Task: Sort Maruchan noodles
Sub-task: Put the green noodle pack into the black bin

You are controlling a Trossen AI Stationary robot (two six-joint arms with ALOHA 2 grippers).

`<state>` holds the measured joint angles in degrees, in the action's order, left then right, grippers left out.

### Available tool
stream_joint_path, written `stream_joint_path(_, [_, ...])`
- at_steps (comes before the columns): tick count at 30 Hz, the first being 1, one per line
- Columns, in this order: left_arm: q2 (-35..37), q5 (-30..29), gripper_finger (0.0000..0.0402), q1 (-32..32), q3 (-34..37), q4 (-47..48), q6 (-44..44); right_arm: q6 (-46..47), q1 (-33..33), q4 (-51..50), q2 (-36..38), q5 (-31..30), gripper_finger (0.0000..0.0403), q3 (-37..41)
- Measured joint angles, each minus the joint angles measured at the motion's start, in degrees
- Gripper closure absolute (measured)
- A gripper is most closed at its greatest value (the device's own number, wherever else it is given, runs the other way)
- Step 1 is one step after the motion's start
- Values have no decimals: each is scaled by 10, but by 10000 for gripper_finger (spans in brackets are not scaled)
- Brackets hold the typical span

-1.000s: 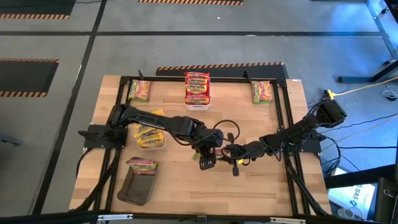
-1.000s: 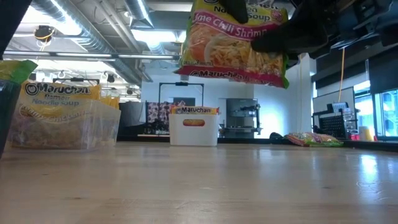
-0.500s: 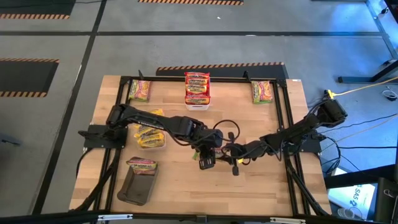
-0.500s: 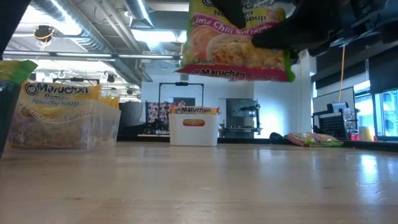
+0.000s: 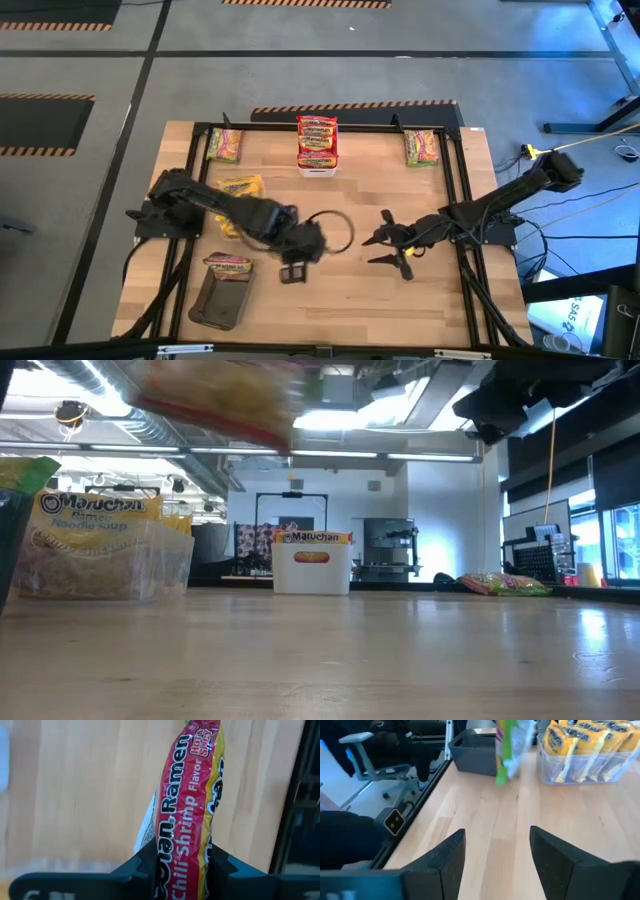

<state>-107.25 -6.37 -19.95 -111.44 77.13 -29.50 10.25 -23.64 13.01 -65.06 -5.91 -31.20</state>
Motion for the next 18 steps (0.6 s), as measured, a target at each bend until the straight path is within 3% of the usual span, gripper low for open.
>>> stream_joint_path(7, [33, -12, 313, -99, 18, 86, -131, 13, 0, 6, -8, -34, 205, 1])
stream_joint_path(14, [126, -47, 313, -230, 138, 77, -341, 22, 0, 9, -8, -49, 205, 1])
stream_joint_path(18, [168, -66, 313, -297, 216, 49, -411, 21, 0, 15, -8, -64, 205, 1])
